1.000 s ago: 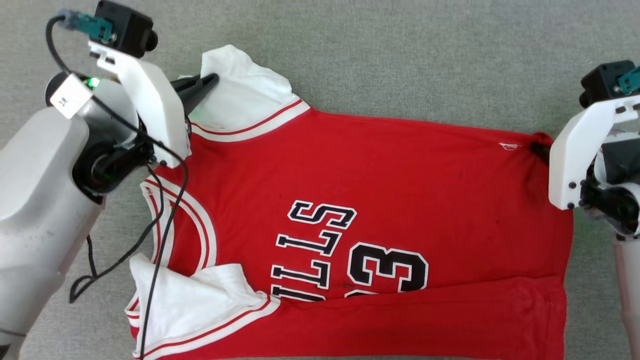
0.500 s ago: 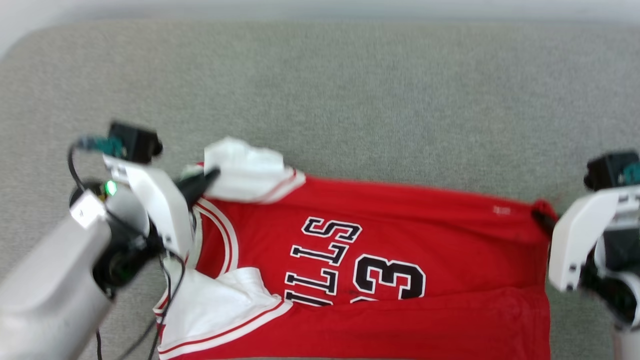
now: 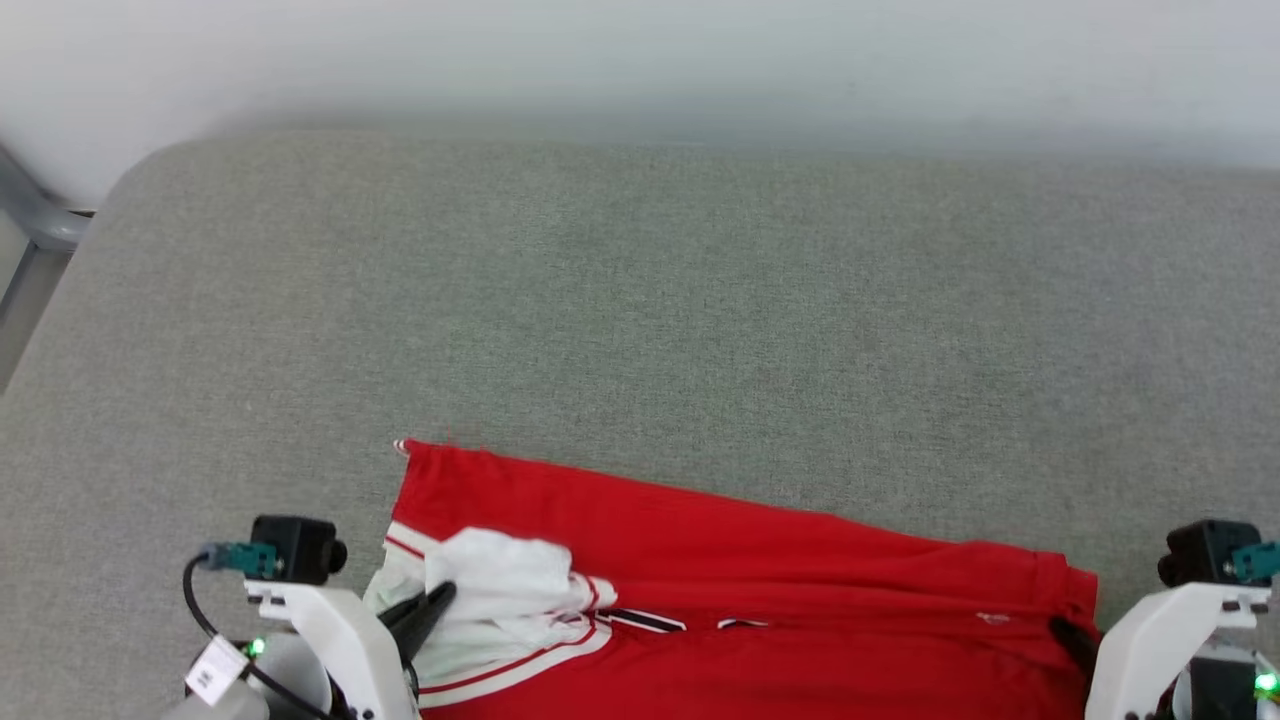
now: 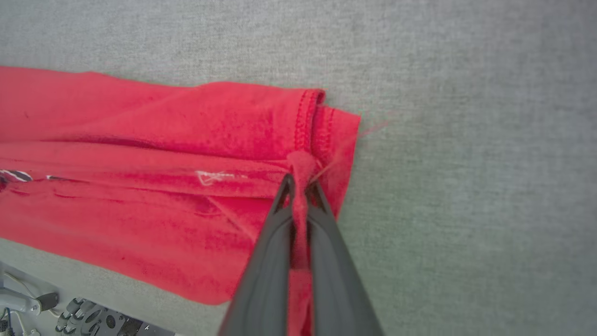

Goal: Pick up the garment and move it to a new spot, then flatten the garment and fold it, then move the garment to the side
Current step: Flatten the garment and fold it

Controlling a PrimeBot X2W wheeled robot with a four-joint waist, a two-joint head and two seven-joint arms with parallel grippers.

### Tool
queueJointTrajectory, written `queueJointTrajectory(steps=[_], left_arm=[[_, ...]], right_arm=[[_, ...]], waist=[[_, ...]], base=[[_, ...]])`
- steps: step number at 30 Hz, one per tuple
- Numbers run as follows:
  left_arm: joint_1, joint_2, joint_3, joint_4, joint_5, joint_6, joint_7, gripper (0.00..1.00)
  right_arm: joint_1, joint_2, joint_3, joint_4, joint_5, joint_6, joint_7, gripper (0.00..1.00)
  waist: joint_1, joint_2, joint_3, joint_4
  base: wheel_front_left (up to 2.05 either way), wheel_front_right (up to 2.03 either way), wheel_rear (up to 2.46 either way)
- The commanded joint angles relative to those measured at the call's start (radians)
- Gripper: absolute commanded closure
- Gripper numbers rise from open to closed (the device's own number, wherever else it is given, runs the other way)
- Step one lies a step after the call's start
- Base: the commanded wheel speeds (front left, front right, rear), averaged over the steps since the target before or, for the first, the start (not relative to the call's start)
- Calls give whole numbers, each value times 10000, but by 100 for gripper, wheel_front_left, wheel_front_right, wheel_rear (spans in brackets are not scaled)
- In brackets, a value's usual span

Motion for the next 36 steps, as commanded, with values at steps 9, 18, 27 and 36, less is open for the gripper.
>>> queueJointTrajectory(steps=[9, 18, 27, 36], left_arm=[[421, -718, 2, 490, 167, -53, -1132, 0], [385, -1200, 813, 433, 1255, 621, -3633, 0], [687, -1542, 2166, -1114, 3789, 1194, -3933, 0], [1377, -2281, 3174, -2421, 6125, 1238, -3930, 0]], right_arm=[[662, 558, -220, 332, 204, -10, -1757, 0], [994, 683, -342, -143, 297, -10, -3026, 0], [761, 200, -709, -449, -117, -10, -1639, 0], [547, -370, -278, -359, -51, -10, -266, 0]], waist=[[3, -1, -92, 60], [3, -1, -532, 18], [3, -1, -678, 233], [3, -1, -171, 650]], base=[[0, 0, 0], [0, 0, 0], [0, 0, 0], [0, 0, 0]])
